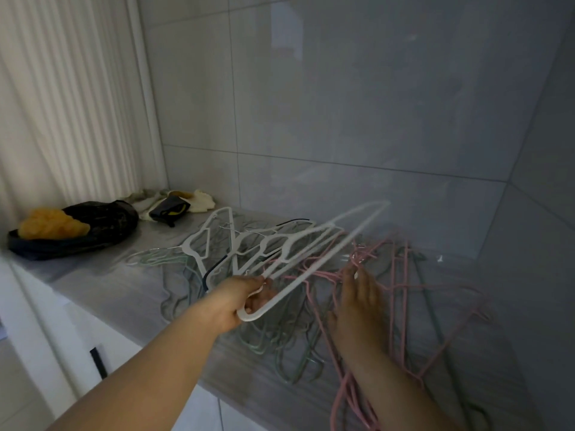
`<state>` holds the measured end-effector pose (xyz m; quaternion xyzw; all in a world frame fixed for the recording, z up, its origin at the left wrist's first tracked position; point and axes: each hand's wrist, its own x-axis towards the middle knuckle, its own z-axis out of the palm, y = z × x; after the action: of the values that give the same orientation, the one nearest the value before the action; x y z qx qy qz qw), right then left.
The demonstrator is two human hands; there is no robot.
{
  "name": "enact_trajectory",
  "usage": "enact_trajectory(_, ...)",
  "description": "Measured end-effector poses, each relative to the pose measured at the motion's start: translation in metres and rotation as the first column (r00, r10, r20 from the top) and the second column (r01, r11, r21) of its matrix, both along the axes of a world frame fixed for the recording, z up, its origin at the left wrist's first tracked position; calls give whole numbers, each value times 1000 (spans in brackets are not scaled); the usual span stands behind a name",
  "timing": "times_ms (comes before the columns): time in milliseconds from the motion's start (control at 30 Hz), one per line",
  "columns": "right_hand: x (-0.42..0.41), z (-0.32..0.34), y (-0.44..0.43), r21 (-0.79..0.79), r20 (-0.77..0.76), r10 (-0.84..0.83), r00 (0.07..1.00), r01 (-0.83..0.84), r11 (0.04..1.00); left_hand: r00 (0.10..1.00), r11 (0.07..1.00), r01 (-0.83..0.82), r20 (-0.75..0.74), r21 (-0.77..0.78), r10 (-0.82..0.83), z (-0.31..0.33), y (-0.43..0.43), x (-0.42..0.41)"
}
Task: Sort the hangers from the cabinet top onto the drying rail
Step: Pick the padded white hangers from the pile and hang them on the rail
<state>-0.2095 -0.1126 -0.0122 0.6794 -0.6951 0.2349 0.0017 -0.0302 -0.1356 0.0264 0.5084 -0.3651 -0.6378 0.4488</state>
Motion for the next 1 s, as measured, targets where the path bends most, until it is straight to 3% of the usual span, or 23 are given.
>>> enact_trajectory(100,-5,-7,-2,65,78,-57,995,52,997,997,994,-67,-34,-80,65,4,-2,5)
enact_trajectory(267,-4,-1,-6,45,118,-26,993,21,999,973,960,-78,191,-270,133,8,6,21)
enact_trajectory(600,39,56,12,-352,278,259,925,-153,923,795,877,-104,491,-468,357,45,93,63)
enact_trajectory(667,54,70,18,-329,408,376,832,-250,911,744,854,-138,516,-503,424,50,118,69)
enact_trajectory(733,74,83,28,-247,601,449,661,-380,891,673,817,-150,548,-556,497,52,143,71)
enact_trajectory(833,107,98,47,-195,762,454,462,-505,841,534,785,-155,618,-599,577,49,184,68)
enact_trajectory(900,124,103,61,-174,763,467,447,-553,815,437,786,-164,670,-596,600,43,214,63)
enact_trajectory(1000,147,107,85,-93,767,468,439,-645,758,361,767,-225,680,-600,638,30,262,57)
